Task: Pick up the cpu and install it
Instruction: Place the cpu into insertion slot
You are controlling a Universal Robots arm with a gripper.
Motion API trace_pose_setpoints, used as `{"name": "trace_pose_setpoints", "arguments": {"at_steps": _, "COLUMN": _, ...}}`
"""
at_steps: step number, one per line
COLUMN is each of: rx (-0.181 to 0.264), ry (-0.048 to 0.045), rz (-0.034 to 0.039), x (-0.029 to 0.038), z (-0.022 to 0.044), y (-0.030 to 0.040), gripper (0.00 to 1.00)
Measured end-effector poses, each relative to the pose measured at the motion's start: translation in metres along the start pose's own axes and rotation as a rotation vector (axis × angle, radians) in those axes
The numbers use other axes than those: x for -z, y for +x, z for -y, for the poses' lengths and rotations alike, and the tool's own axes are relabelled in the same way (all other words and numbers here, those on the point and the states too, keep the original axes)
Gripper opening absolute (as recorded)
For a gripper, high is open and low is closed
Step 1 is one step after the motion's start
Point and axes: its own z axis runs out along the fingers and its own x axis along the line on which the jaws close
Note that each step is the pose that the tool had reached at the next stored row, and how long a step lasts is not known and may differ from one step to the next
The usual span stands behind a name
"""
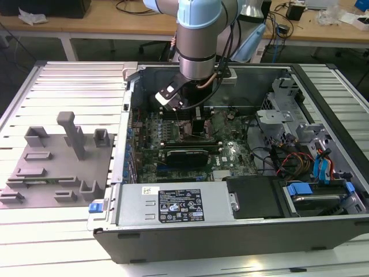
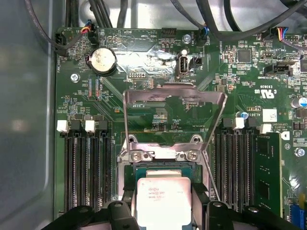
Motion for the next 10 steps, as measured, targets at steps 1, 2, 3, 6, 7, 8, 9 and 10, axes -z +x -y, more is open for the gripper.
{"name": "trace_pose_setpoints", "arguments": {"at_steps": 1, "rx": 0.0, "ry": -0.0001, "rz": -0.0003, "x": -0.0001, "z": 0.0, "y": -0.0003, "gripper": 0.55}}
{"name": "trace_pose_setpoints", "arguments": {"at_steps": 2, "rx": 0.0, "ry": 0.0, "rz": -0.0001, "x": 0.0, "z": 0.0, "y": -0.0006, "gripper": 0.55}}
{"name": "trace_pose_setpoints", "arguments": {"at_steps": 3, "rx": 0.0, "ry": -0.0001, "rz": -0.0001, "x": -0.0001, "z": 0.0, "y": -0.0008, "gripper": 0.55}}
{"name": "trace_pose_setpoints", "arguments": {"at_steps": 6, "rx": 0.0, "ry": 0.0, "rz": 0.0, "x": -0.0001, "z": 0.0, "y": -0.0017, "gripper": 0.55}}
{"name": "trace_pose_setpoints", "arguments": {"at_steps": 7, "rx": 0.0, "ry": 0.0, "rz": 0.0002, "x": -0.0001, "z": 0.0, "y": -0.0018, "gripper": 0.55}}
{"name": "trace_pose_setpoints", "arguments": {"at_steps": 8, "rx": 0.0, "ry": 0.0001, "rz": 0.0002, "x": 0.0, "z": 0.0, "y": -0.0019, "gripper": 0.55}}
{"name": "trace_pose_setpoints", "arguments": {"at_steps": 9, "rx": 0.0, "ry": 0.0001, "rz": 0.0002, "x": 0.0, "z": 0.0, "y": -0.002, "gripper": 0.55}}
{"name": "trace_pose_setpoints", "arguments": {"at_steps": 10, "rx": 0.0, "ry": 0.0001, "rz": 0.0002, "x": -0.0001, "z": 0.0, "y": -0.0023, "gripper": 0.55}}
